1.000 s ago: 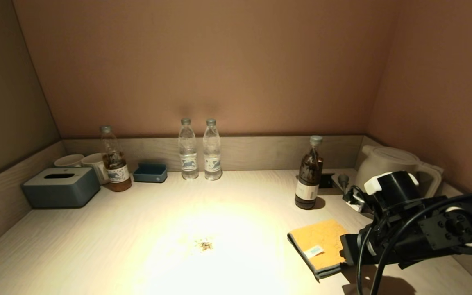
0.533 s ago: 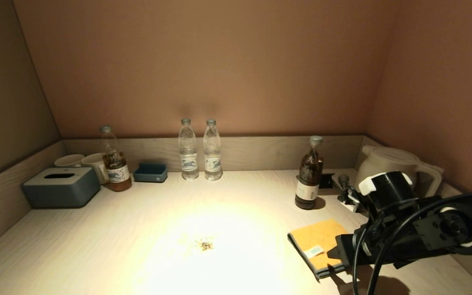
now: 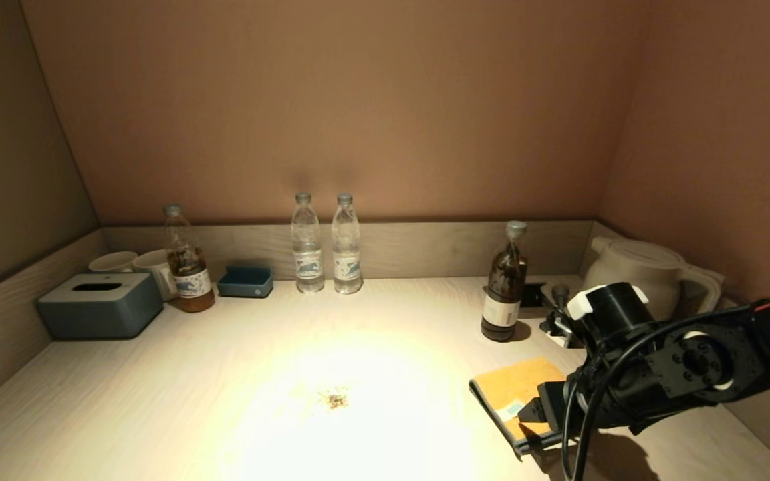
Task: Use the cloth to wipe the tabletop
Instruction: Pick up the tablecloth
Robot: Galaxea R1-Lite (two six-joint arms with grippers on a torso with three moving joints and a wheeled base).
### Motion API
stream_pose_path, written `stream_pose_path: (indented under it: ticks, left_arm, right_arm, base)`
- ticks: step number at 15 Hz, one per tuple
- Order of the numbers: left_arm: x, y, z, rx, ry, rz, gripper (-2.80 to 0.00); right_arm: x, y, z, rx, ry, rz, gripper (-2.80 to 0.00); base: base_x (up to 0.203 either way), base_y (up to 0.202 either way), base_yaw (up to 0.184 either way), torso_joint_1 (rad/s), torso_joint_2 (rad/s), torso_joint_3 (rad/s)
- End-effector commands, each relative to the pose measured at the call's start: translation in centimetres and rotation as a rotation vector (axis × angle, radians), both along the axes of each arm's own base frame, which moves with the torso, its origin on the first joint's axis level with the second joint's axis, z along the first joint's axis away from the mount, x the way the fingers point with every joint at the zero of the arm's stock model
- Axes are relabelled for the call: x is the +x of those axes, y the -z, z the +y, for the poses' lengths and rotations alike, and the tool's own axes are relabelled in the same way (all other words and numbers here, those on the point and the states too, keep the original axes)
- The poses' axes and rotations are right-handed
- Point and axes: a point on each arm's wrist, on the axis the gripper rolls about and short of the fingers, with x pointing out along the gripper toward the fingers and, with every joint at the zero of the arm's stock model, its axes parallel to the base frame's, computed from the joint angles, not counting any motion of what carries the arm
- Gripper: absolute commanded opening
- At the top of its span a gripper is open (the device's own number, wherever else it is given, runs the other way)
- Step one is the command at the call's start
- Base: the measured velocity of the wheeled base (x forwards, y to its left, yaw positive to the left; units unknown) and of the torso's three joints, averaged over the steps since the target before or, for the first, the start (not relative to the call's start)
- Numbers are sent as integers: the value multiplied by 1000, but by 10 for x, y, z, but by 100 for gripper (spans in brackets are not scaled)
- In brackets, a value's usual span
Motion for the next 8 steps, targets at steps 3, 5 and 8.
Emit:
stream_pose_path:
  ticks: [3, 5, 8]
  left_arm:
    - [0, 0, 0, -1, -1, 0, -280]
    - [0, 0, 0, -1, -1, 0, -280]
    - [0, 0, 0, -1, -1, 0, -280]
  right_arm:
    - [6, -4, 0, -80, 42, -35, 0]
    - [7, -7, -1, -86, 46, -49, 0]
    - [6, -10, 0, -104, 48, -64, 0]
  base:
    - [0, 0, 0, 0, 0, 0]
    - [0, 0, 0, 0, 0, 0]
    - [0, 0, 0, 0, 0, 0]
